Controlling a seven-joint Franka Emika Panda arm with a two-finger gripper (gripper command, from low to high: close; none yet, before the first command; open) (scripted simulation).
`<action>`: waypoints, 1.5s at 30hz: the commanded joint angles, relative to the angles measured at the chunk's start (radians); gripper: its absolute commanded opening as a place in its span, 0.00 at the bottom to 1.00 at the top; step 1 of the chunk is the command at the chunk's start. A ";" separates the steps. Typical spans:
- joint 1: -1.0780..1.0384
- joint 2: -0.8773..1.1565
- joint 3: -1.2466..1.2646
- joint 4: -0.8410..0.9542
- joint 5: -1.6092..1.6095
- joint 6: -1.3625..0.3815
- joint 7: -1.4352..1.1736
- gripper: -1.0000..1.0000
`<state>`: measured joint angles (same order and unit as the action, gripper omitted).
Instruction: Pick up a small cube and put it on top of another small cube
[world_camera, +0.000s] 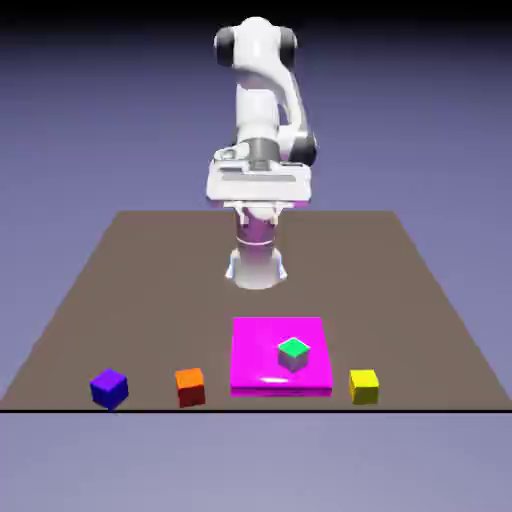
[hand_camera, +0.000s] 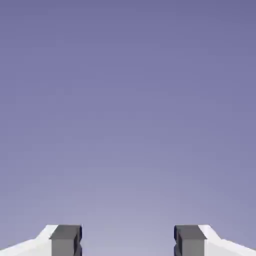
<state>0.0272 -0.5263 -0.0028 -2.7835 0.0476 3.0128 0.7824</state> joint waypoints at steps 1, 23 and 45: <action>0.013 0.036 -0.002 0.022 0.040 -0.020 0.034 0.50; 0.290 0.834 -0.053 0.505 0.908 -0.461 0.789 0.50; 0.138 0.962 -0.164 0.666 0.875 -0.729 0.782 0.00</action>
<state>0.1653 0.4356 -0.1668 -2.1176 0.9247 2.2843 1.5625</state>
